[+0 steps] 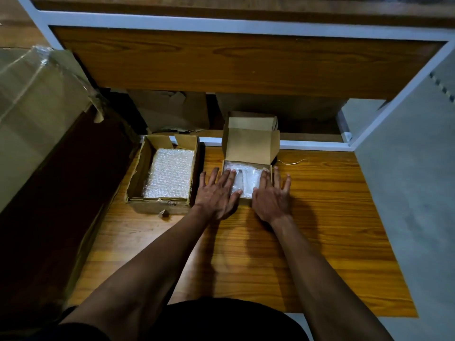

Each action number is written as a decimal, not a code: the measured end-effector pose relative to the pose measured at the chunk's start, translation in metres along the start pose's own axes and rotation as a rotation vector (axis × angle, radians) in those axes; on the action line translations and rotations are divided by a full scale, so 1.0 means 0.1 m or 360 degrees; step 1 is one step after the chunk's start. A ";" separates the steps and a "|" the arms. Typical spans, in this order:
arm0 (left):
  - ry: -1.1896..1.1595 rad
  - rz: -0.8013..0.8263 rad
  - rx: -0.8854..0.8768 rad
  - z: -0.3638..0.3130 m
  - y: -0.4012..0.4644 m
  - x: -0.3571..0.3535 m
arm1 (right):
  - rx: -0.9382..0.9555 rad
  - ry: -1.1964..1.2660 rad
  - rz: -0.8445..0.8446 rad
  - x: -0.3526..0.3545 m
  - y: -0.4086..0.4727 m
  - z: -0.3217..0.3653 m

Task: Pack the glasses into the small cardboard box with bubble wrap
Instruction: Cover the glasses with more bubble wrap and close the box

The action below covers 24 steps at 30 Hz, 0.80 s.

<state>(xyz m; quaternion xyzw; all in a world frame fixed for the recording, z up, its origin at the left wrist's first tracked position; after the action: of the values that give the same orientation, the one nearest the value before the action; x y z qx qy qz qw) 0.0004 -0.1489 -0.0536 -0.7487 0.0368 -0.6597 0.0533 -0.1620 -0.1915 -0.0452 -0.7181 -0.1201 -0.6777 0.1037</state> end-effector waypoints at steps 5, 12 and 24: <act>0.0015 0.0051 0.0033 -0.05 0.06 -0.01 | -0.0078 0.0084 0.0100 -0.03 0.03 0.03; 0.0060 -0.0057 -0.0004 -0.08 0.15 0.11 | -0.0020 0.0100 0.0082 0.01 0.13 0.01; 0.0041 0.0030 0.0011 -0.06 0.24 0.19 | 0.0030 0.0208 0.0132 0.03 0.16 0.01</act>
<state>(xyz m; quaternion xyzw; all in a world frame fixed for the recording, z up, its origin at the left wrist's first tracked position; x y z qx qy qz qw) -0.0030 -0.1751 -0.0368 -0.7397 0.0424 -0.6688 0.0616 -0.1559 -0.2064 -0.0418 -0.6757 -0.0894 -0.7170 0.1460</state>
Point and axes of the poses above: each hand's wrist, its own y-axis towards the middle knuckle, its own x-axis out of the back of the hand, z = x × y, the point moved 7 cm from there along y, towards the middle knuckle, and after that the axes turned 6 degrees about -z, right-handed, at the moved point
